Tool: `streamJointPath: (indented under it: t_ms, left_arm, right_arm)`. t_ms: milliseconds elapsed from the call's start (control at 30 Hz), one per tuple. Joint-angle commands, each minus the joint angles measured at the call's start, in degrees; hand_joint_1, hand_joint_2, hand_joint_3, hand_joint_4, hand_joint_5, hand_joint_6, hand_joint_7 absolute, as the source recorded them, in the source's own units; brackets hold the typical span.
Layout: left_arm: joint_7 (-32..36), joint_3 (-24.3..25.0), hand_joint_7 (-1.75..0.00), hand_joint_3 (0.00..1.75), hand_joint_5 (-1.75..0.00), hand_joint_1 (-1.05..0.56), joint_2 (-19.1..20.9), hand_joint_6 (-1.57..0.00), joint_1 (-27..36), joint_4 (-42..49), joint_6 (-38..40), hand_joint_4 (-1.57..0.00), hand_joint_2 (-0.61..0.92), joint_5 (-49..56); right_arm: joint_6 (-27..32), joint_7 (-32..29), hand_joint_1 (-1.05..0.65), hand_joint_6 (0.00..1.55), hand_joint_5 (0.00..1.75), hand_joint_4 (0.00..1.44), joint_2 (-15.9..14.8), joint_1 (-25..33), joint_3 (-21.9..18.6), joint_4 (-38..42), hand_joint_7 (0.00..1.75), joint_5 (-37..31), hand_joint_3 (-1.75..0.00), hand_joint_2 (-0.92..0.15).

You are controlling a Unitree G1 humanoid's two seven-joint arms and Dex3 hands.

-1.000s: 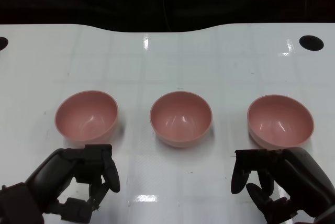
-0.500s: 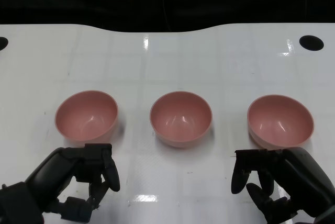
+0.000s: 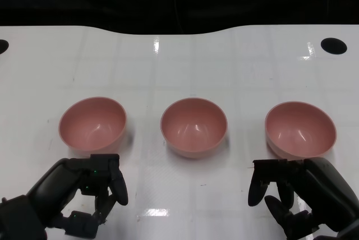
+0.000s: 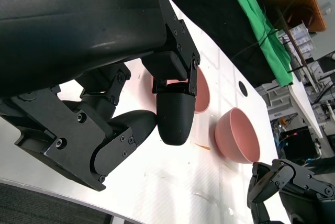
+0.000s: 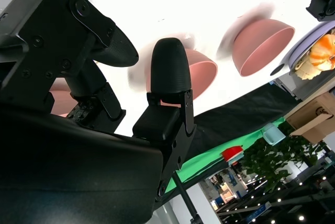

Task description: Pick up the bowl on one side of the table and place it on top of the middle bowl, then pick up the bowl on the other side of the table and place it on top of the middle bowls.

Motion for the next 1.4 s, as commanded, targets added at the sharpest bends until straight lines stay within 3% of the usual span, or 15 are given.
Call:
streamJointPath:
  t_ms: [33, 67, 100, 133, 267, 300, 333, 433, 533, 700, 1033, 1400]
  left_arm:
    - [-0.1, 0.4, -1.5, 1.3, -1.75, -0.15, 0.7, -0.75, -0.1, 0.0, -0.1, -0.86, 0.47, 0.0]
    - [-0.1, 0.4, -1.5, 1.3, -1.75, -0.15, 0.8, -0.75, -0.2, 0.3, -0.4, -0.86, 0.47, 0.1]
    - [-0.1, 0.4, -1.5, 1.3, -1.74, -0.15, 0.8, -0.75, -0.2, 0.5, -0.7, -0.85, 0.47, 0.2]
    - [0.0, 0.5, -1.5, 1.29, -1.74, -0.14, 0.8, -0.75, -0.3, 0.7, -0.8, -0.85, 0.47, 0.2]
    - [-0.2, 0.5, -1.5, 1.28, -1.74, -0.14, 0.9, -0.75, -0.4, 1.1, -1.0, -0.85, 0.48, 0.1]
    - [-0.4, 0.5, -1.49, 1.28, -1.74, -0.14, 0.9, -0.75, -0.5, 1.3, -1.0, -0.85, 0.48, -0.1]
    - [-0.5, 0.5, -1.49, 1.27, -1.74, -0.15, 0.9, -0.75, -0.6, 1.6, -1.3, -0.85, 0.49, -0.1]
    - [-0.4, 0.6, -1.49, 1.26, -1.74, -0.16, 0.9, -0.75, -0.7, 1.9, -1.5, -0.85, 0.49, -0.1]
    - [-0.5, 0.5, -1.49, 1.26, -1.73, -0.17, 1.2, -0.75, -0.5, 1.6, -1.1, -0.85, 0.49, -0.1]
    - [-0.5, 0.5, -1.49, 1.25, -1.73, -0.15, 0.8, -0.75, -0.4, 1.4, -1.2, -0.86, 0.49, -0.7]
    - [-0.2, 0.1, -1.5, 1.28, -1.74, -0.13, 0.9, -0.75, -0.5, 0.6, -0.6, -0.86, 0.48, -0.1]
    - [0.1, 0.0, -1.5, 1.28, -1.74, -0.13, 0.5, -0.75, -0.6, 0.8, -1.7, -0.85, 0.48, 0.9]
  right_arm:
    - [-0.2, -0.5, -0.06, 0.87, 1.75, 0.9, -0.3, 0.0, -1.0, -0.2, 1.23, 0.9, -1.53, -0.17]
    - [-0.8, -1.4, -0.06, 0.87, 1.74, 0.89, -0.2, -0.3, -1.5, 0.2, 1.21, 1.0, -1.52, -0.17]
    - [-1.4, -2.0, -0.09, 0.82, 1.5, 0.85, -0.1, -0.5, -1.8, 0.5, 1.03, 1.1, -1.31, -0.26]
    - [-1.8, -2.5, -0.1, 0.82, 1.4, 0.84, 0.0, -0.7, -1.9, 0.7, 0.94, 1.1, -1.21, -0.3]
    - [-2.0, -3.7, -0.11, 0.83, 1.3, 0.84, -0.1, -1.0, -2.4, 0.8, 0.83, 0.0, -1.11, -0.34]
    - [-1.8, -4.2, -0.16, 0.76, 1.27, 0.72, -0.2, -1.2, -2.7, 0.7, 0.69, -0.8, -0.96, -0.41]
    - [-1.3, -4.8, -0.18, 0.75, 1.26, 0.68, -0.2, -1.3, -3.1, 0.2, 0.62, -1.6, -0.88, -0.44]
    - [0.5, -6.1, -0.26, 0.67, 1.05, 0.54, -0.1, -1.1, -3.8, -1.1, 0.38, -3.7, -0.39, -0.68]
    - [2.2, -7.1, -0.32, 0.59, 0.91, 0.41, -0.6, -1.1, -4.3, -2.5, 0.25, -6.4, -0.16, -0.8]
    - [7.5, -8.1, -0.41, 0.47, 0.77, 0.26, -0.5, -0.7, -5.1, -6.3, 0.14, -11.6, -0.04, -0.83]
    - [18.8, -4.7, -0.54, 0.35, 0.8, 0.04, -1.5, -1.0, -4.9, -12.1, 0.04, -18.8, 0.0, -0.78]
    - [28.3, 3.3, -0.59, 0.3, 0.73, 0.0, -3.4, -2.9, -2.5, -14.8, 0.01, -26.1, 0.0, -0.79]
